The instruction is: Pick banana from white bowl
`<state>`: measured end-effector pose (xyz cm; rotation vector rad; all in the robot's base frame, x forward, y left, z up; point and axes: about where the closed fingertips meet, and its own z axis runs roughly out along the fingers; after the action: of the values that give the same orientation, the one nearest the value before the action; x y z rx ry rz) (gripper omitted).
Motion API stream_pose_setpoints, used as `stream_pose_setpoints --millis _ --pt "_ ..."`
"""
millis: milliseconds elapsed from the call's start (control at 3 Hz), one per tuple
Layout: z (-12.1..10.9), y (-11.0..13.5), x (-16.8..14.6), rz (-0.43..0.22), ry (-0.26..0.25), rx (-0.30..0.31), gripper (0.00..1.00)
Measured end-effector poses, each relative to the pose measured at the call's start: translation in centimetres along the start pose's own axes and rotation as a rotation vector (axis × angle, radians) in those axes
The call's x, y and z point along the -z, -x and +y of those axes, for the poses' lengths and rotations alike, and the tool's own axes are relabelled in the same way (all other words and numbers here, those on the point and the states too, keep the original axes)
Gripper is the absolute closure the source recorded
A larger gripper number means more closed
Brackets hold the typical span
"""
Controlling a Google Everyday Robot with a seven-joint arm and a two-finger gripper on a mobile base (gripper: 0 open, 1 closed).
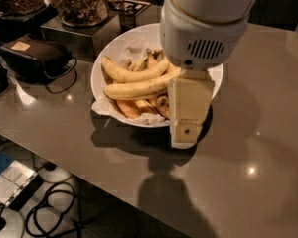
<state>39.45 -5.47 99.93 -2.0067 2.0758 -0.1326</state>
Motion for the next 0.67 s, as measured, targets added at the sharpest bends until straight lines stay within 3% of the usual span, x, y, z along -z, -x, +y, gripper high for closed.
stream_pose_setpoints --millis 333,667 --pt "-0.6 2.0 0.2 -0.014 -0.013 0.064 0.00" --pt "-0.3 2.4 1.5 -0.044 -0.053 0.058 0.00"
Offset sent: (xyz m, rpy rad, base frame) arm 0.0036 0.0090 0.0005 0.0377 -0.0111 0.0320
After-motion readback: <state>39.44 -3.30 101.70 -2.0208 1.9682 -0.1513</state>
